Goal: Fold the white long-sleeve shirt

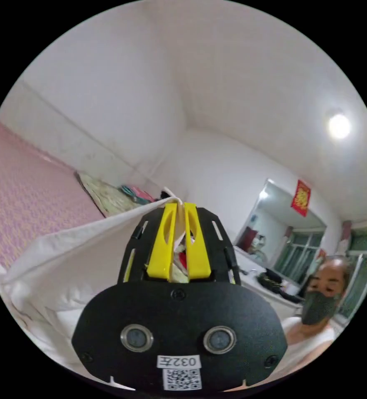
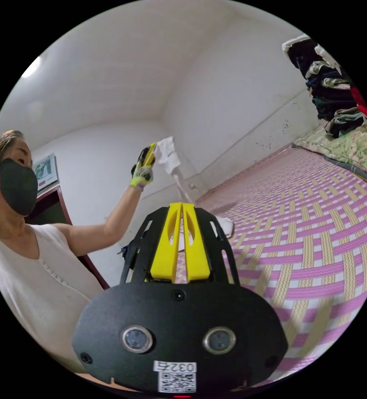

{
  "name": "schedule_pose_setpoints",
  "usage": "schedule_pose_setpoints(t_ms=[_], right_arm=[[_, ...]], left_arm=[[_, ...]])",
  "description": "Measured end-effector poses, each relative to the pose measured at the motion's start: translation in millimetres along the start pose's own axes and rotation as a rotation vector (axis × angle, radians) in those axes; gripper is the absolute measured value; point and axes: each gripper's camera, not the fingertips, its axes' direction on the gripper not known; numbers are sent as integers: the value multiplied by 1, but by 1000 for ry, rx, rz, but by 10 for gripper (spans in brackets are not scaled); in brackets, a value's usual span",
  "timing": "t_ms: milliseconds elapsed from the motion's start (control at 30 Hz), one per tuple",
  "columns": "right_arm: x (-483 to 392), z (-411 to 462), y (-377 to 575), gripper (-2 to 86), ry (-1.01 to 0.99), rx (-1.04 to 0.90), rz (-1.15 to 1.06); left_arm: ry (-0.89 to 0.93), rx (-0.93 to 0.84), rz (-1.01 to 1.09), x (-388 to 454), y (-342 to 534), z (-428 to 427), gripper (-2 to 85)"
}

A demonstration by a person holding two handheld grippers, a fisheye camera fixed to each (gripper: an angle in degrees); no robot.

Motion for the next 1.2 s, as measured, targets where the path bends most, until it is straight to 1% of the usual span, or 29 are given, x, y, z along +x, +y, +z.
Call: schedule_pose_setpoints(t_ms=[33, 100, 167, 267, 300, 333, 367, 433, 500, 567, 667, 767, 800, 833, 867, 900, 933, 967, 1000, 1033, 1067, 1100, 1133, 1167, 1200], right_arm=[[-2, 1, 2, -10, 0, -4, 1], [-3, 1, 5, -10, -8, 0, 6], [-5, 2, 8, -10, -14, 2, 1], [-9, 4, 11, -10, -29, -8, -4], [-10, 4, 12, -10, -39, -11, -5], [-11, 5, 13, -10, -47, -15, -5], [-11, 5, 13, -10, -51, -17, -5], [-13, 5, 15, -10, -67, -22, -6], [-14, 5, 16, -10, -94, -23, -14], [-15, 6, 17, -10, -112, -27, -13], [-18, 4, 19, -10, -104, -14, -7], [-21, 1, 21, -10, -93, 1, 5], [-22, 1, 21, -10, -95, 4, 9], [-23, 1, 21, -10, -92, 5, 12], [-24, 1, 21, -10, -90, 5, 12], [-25, 2, 21, -10, -91, 4, 11], [-26, 3, 20, -10, -93, -3, 16], [-26, 4, 19, -10, -94, -6, 19], [-26, 5, 18, -10, -98, -12, 22], [-28, 5, 17, -10, -100, -12, 22], [-28, 5, 17, -10, -100, -10, 21], [-30, 5, 17, -10, -98, -5, 18], [-32, 5, 16, -10, -96, 3, 13], [-33, 5, 16, -10, -95, 6, 11], [-35, 6, 14, -10, -90, 9, 9]], left_arm=[[-87, -104, -107, -21, -25, 22, 70], [-137, -194, -190, -51, -32, 32, 89], [-201, -209, -232, -71, -13, 15, 90], [-252, -231, -249, -88, 45, -53, 95], [-299, -226, -250, -84, 73, -91, 99], [-367, -217, -250, -75, 102, -131, 104], [-413, -206, -251, -68, 117, -151, 106], [-621, -167, -264, -35, 168, -223, 117], [-745, -149, -324, -15, 201, -259, 125], [-753, -173, -393, -6, 226, -275, 134], [-685, -251, -430, 1, 246, -261, 143], [-752, -396, -399, 1, 243, -220, 136], [-776, -462, -394, -5, 239, -205, 104], [-784, -496, -392, -11, 231, -197, 51], [-777, -502, -392, -14, 225, -196, 46], [-703, -493, -400, -21, 209, -201, 34], [-575, -426, -394, -24, 185, -217, 31], [-513, -365, -386, -23, 171, -230, 29], [-421, -199, -362, -18, 141, -268, 25], [-377, 16, -305, -9, 115, -318, 20], [-381, 141, -271, -3, 107, -347, 18], [-432, 426, -214, 8, 105, -408, 13], [-529, 650, -201, 13, 117, -458, 7], [-588, 726, -229, 12, 126, -478, 9], [-661, 791, -308, 2, 141, -505, 13]])
